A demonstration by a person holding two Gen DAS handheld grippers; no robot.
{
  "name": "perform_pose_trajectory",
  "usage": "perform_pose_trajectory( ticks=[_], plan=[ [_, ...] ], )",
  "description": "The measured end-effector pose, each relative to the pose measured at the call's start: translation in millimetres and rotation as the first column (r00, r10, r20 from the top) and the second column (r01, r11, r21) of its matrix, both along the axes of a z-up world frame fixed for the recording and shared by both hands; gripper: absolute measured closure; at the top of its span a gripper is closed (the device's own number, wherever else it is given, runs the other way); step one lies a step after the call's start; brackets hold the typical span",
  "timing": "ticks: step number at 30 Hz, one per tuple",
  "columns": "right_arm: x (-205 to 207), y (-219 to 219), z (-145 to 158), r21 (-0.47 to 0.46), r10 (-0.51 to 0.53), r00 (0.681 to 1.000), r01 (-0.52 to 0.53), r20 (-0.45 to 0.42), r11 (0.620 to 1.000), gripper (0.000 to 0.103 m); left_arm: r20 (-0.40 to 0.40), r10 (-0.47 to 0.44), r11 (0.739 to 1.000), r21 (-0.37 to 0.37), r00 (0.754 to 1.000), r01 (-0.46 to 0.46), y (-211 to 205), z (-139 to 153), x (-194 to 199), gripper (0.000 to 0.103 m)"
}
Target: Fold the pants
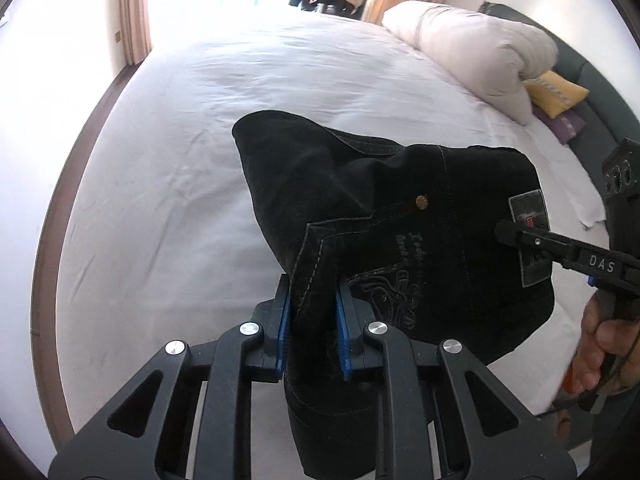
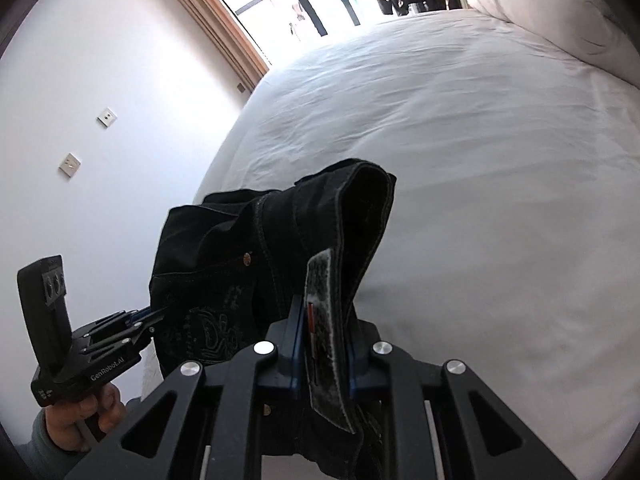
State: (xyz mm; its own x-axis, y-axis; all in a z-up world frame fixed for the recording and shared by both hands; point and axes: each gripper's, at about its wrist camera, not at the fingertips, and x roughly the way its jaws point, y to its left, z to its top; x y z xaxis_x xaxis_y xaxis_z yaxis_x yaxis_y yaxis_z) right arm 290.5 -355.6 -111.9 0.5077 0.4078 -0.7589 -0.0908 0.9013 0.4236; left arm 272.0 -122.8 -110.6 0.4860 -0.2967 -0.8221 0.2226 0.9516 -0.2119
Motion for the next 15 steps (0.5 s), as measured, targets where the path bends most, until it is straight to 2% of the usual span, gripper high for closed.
perform_pose_trajectory(
  ticks=[2, 4, 5, 6, 8, 10, 11, 13, 15],
  plan=[
    [24.2, 1.2, -22.7, 0.008, -0.015, 0.999, 0.015, -0.051, 1.0, 0.084, -0.014, 0.009, 0.999, 0.034, 1.0, -0.008, 2.1, -18.3, 22.2, 0.082],
    [41.0, -1.7, -52.7, -0.013, -0.054, 0.993, 0.053, -0.102, 0.999, 0.075, -0.058, 0.025, 0.999, 0.046, 0.998, -0.023, 7.8, -44.5, 45.5, 0.074],
    [44.1, -4.3, -64.8, -0.046, -0.093, 0.988, 0.088, -0.12, 0.995, 0.067, -0.07, 0.036, 0.998, 0.06, 0.997, -0.032, 9.1, -55.1, 51.3, 0.063],
    [44.6, -8.1, -73.5, -0.064, -0.123, 0.983, 0.115, -0.136, 0.991, 0.054, -0.077, 0.052, 0.997, 0.064, 0.996, -0.047, 14.0, -61.9, 55.4, 0.057],
    [35.5, -16.4, -81.7, -0.011, -0.159, 0.975, 0.159, -0.156, 0.987, 0.051, -0.048, 0.084, 0.996, 0.043, 0.995, -0.082, 24.5, -61.3, 50.0, 0.038],
    [21.8, -19.0, -75.0, -0.008, -0.163, 0.979, 0.163, -0.122, 0.987, 0.044, 0.0, 0.104, 0.992, 0.073, 0.995, -0.104, 27.7, -53.2, 35.9, 0.025],
    [10.5, -17.9, -64.5, -0.055, -0.173, 0.982, 0.169, -0.08, 0.984, 0.043, 0.028, 0.112, 0.991, 0.076, 0.993, -0.114, 31.8, -45.9, 28.6, 0.014],
    [-9.0, -14.4, -41.5, -0.096, -0.168, 0.986, 0.167, 0.002, 0.981, 0.043, 0.117, 0.148, 0.983, 0.093, 0.982, -0.159, 40.8, -25.3, 8.2, 0.0],
    [-38.5, -4.1, -3.6, -0.161, -0.156, 0.978, 0.178, 0.14, 0.971, 0.039, 0.227, 0.18, 0.976, 0.077, 0.957, -0.202, 46.9, 2.9, -22.2, 0.0]
  ],
)
